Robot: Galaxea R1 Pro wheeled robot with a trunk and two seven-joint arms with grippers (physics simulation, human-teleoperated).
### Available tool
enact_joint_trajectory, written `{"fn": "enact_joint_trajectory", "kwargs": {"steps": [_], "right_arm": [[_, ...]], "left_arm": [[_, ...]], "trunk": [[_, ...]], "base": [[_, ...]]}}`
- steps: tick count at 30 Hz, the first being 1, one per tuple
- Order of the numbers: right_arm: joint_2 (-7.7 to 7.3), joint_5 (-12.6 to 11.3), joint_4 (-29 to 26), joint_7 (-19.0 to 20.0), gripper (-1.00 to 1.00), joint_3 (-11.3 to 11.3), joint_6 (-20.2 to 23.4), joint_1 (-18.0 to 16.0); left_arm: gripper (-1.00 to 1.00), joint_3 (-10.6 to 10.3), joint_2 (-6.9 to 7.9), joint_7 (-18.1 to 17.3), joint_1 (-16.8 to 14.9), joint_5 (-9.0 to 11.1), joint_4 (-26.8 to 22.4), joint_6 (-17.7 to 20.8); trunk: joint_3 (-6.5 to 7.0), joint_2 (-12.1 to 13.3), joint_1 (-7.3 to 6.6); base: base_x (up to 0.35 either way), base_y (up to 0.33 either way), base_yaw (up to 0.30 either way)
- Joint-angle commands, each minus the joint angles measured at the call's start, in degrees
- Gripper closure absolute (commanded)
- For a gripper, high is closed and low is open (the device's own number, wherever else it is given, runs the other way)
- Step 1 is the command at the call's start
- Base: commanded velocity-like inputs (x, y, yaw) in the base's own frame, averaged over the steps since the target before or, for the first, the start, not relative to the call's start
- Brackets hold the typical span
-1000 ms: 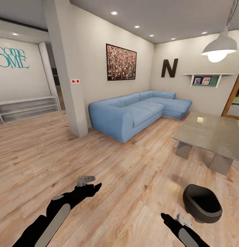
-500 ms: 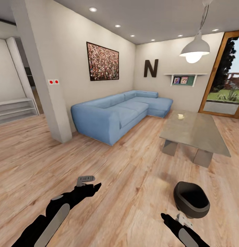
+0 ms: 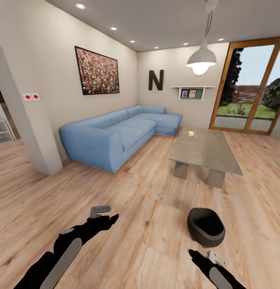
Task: Place each of the two pumpkins and all three candles from the living room inside a cabinet in the living room (use any cabinet), then make sure every cabinet is closed, and position the cauldron so it is next to a table in the living room.
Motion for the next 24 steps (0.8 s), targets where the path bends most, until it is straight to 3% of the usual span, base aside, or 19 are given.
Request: {"fn": "enact_joint_trajectory", "kwargs": {"steps": [1,24], "right_arm": [[-0.06,-0.38,-0.13,-0.43,-1.0,0.42,0.14,-0.03],[-0.06,-0.39,2.23,-0.43,-1.0,-0.3,0.05,-0.03]], "left_arm": [[-1.0,-0.11,0.04,0.55,-0.04,0.62,-0.1,0.1],[-1.0,-0.26,-0.03,0.55,-0.04,0.62,-0.1,0.1]], "trunk": [[-0.06,-0.03,0.0],[-0.67,-0.03,0.0]], "base": [[0.097,0.0,-0.3],[0.097,0.0,-0.275]]}}
